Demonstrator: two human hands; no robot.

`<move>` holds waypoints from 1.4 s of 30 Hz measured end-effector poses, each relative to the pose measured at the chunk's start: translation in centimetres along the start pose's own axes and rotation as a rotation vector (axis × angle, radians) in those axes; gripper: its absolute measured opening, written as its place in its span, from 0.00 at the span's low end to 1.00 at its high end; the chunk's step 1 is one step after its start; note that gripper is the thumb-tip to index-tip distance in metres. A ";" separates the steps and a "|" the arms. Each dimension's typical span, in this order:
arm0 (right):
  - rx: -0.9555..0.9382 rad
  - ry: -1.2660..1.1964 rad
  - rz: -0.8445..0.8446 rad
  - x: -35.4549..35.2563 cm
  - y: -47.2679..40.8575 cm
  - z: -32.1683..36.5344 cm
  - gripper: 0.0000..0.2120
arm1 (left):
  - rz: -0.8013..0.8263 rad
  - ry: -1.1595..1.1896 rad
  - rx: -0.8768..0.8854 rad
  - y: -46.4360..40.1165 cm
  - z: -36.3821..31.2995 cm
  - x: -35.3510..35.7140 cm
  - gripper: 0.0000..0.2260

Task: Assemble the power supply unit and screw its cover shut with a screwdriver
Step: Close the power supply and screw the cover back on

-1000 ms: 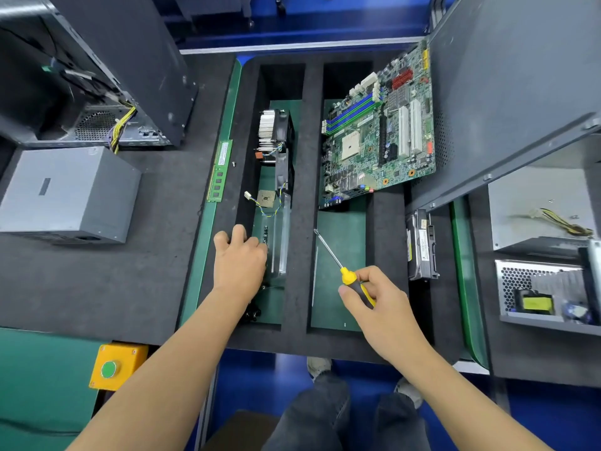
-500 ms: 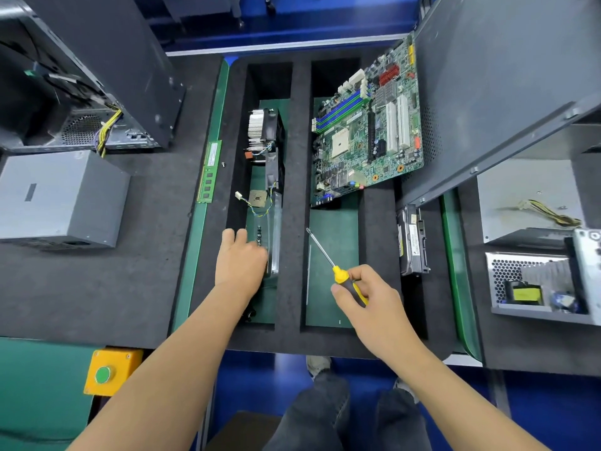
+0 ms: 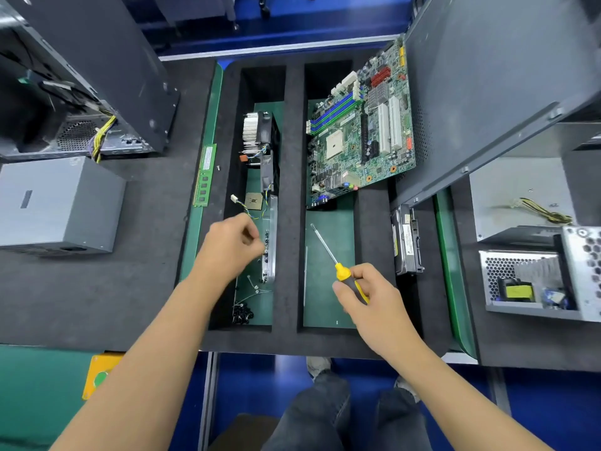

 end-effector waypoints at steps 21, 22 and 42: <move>-0.370 0.139 -0.228 -10.1 2.3 7.6 0.07 | -0.054 -0.003 -0.002 -0.1 -1.9 -3.0 0.05; -0.369 0.131 -0.226 -9.9 2.3 7.5 0.06 | -0.028 -0.098 0.024 -0.5 -1.4 -2.6 0.02; -0.467 0.355 -0.034 -2.4 1.2 6.6 0.09 | 0.693 -1.033 0.799 9.9 3.0 7.2 0.06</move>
Point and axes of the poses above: each hand's wrist, its own y-axis away from the middle knuckle, its own x-axis out of the palm, z = x × y, the point moved 10 cm from there along -y, towards the middle knuckle, and after that the axes turned 15 degrees about -z, right-handed, at the moved point
